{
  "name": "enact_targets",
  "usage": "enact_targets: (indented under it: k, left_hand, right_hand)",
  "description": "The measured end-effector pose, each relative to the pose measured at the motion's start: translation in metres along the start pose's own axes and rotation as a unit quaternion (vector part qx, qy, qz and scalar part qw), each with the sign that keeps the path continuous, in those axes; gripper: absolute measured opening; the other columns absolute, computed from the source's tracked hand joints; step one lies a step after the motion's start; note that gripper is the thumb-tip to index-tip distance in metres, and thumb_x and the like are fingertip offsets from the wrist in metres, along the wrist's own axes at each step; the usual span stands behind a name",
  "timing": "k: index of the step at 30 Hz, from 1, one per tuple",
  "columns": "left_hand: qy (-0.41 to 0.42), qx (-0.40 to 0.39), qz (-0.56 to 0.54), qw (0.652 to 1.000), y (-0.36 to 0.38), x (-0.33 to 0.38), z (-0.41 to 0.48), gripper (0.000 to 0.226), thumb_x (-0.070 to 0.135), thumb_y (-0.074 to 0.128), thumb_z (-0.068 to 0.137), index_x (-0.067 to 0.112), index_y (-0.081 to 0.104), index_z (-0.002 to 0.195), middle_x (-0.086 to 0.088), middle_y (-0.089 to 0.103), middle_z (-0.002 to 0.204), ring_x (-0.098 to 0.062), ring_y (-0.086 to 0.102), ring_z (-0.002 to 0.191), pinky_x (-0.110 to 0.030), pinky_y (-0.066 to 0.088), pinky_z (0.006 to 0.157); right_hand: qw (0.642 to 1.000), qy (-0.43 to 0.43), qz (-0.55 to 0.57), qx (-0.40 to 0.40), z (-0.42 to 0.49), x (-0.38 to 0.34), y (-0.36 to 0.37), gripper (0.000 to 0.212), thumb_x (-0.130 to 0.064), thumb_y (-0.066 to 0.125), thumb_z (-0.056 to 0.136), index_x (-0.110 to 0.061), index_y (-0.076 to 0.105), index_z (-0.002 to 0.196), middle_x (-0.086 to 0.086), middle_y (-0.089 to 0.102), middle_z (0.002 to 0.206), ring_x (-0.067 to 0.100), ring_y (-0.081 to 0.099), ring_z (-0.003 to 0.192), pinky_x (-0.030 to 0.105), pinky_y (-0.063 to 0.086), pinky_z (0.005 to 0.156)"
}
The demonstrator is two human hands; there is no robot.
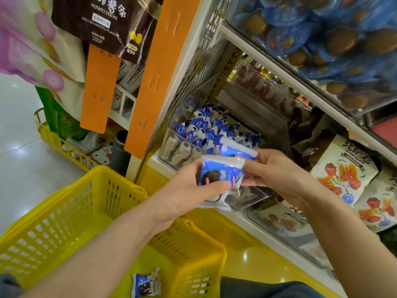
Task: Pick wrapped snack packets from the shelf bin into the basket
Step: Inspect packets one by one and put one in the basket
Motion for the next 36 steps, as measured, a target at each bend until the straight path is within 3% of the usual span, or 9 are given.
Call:
enact_targets:
  k: [4, 8, 11, 15, 22, 25, 27, 31, 36]
  left_hand:
    - [-0.014, 0.073, -0.069, 0.995, -0.005, 0.000, 0.003, 0.018, 0.018, 0.058, 0.089, 0.026, 0.058, 0.105, 0.001, 0.072, 0.096, -0.010, 0.069, 0.079, -0.014, 0.053, 0.059]
    - [-0.031, 0.151, -0.083, 0.985, -0.008, -0.002, 0.010, 0.028, 0.018, 0.055, 0.091, 0.019, 0.052, 0.119, -0.007, 0.066, 0.105, -0.013, 0.065, 0.074, -0.014, 0.051, 0.049]
    - [-0.036, 0.167, -0.103, 0.980, -0.009, -0.002, 0.015, 0.030, 0.019, 0.056, 0.091, 0.016, 0.050, 0.121, -0.009, 0.066, 0.104, -0.012, 0.065, 0.067, -0.015, 0.050, 0.047]
    - [-0.045, 0.182, -0.112, 0.976, -0.012, -0.004, 0.018, 0.029, 0.019, 0.057, 0.090, 0.016, 0.050, 0.118, -0.009, 0.066, 0.102, -0.011, 0.065, 0.064, -0.016, 0.049, 0.045]
    - [-0.057, 0.177, -0.113, 0.976, -0.012, -0.008, 0.020, 0.030, 0.019, 0.058, 0.089, 0.016, 0.049, 0.117, -0.008, 0.067, 0.098, -0.010, 0.065, 0.061, -0.016, 0.049, 0.045]
    - [-0.054, 0.180, -0.119, 0.975, -0.012, -0.007, 0.020, 0.030, 0.017, 0.058, 0.089, 0.017, 0.049, 0.118, -0.008, 0.066, 0.101, -0.010, 0.065, 0.062, -0.016, 0.049, 0.045]
    - [-0.056, 0.180, -0.123, 0.974, -0.012, -0.006, 0.020, 0.031, 0.017, 0.059, 0.089, 0.018, 0.050, 0.118, -0.007, 0.066, 0.102, -0.008, 0.065, 0.063, -0.016, 0.049, 0.045]
    - [-0.058, 0.178, -0.119, 0.975, -0.012, -0.007, 0.021, 0.032, 0.018, 0.058, 0.089, 0.020, 0.049, 0.120, -0.006, 0.066, 0.103, -0.011, 0.066, 0.069, -0.016, 0.051, 0.048]
    - [-0.051, 0.173, -0.121, 0.976, -0.013, -0.004, 0.019, 0.026, 0.016, 0.057, 0.090, 0.023, 0.049, 0.114, -0.003, 0.065, 0.097, -0.003, 0.065, 0.053, -0.014, 0.047, 0.043]
  right_hand:
    - [0.975, -0.043, 0.057, 0.208, 0.014, -0.007, -0.029, 0.009, -0.023, 0.061, 0.085, -0.014, 0.060, 0.085, 0.005, 0.071, 0.080, 0.010, 0.069, 0.065, 0.014, 0.052, 0.051]
    - [0.925, -0.086, -0.133, 0.344, 0.042, -0.009, -0.048, 0.022, -0.031, 0.062, 0.087, -0.013, 0.056, 0.077, 0.006, 0.063, 0.076, 0.015, 0.062, 0.064, 0.027, 0.055, 0.061]
    - [0.907, -0.061, -0.248, 0.334, 0.069, -0.004, -0.044, 0.030, -0.034, 0.062, 0.087, -0.014, 0.051, 0.068, 0.001, 0.054, 0.061, 0.013, 0.053, 0.052, 0.019, 0.040, 0.044]
    - [0.907, 0.008, -0.302, 0.294, 0.098, 0.011, -0.039, 0.022, -0.032, 0.062, 0.088, -0.012, 0.055, 0.085, 0.005, 0.058, 0.075, 0.017, 0.056, 0.065, 0.028, 0.044, 0.058]
    - [0.887, 0.129, -0.388, 0.216, 0.110, 0.025, -0.045, 0.033, -0.035, 0.062, 0.086, -0.013, 0.043, 0.070, 0.007, 0.055, 0.070, 0.019, 0.056, 0.060, 0.027, 0.044, 0.051]
    - [0.895, 0.136, -0.403, 0.132, 0.118, 0.029, -0.037, 0.030, -0.029, 0.059, 0.089, -0.013, 0.045, 0.067, 0.007, 0.055, 0.071, 0.024, 0.060, 0.074, 0.037, 0.053, 0.068]
    - [0.893, 0.117, -0.412, 0.140, 0.123, 0.029, -0.036, 0.035, -0.033, 0.058, 0.089, -0.011, 0.046, 0.065, 0.008, 0.055, 0.070, 0.024, 0.059, 0.073, 0.037, 0.051, 0.074]
    - [0.902, 0.069, -0.366, 0.220, 0.134, 0.029, -0.038, 0.047, -0.039, 0.063, 0.085, -0.013, 0.039, 0.053, 0.002, 0.045, 0.053, 0.016, 0.048, 0.054, 0.031, 0.043, 0.063]
    - [0.911, 0.044, -0.340, 0.231, 0.139, 0.034, -0.035, 0.047, -0.041, 0.064, 0.083, -0.013, 0.039, 0.055, 0.003, 0.041, 0.052, 0.014, 0.041, 0.049, 0.027, 0.035, 0.054]
Point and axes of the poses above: each hand's wrist, its own z-axis towards the middle knuckle, its own y-axis out of the palm, x = y × z, the point moved 4 cm from there along z, towards the middle knuckle
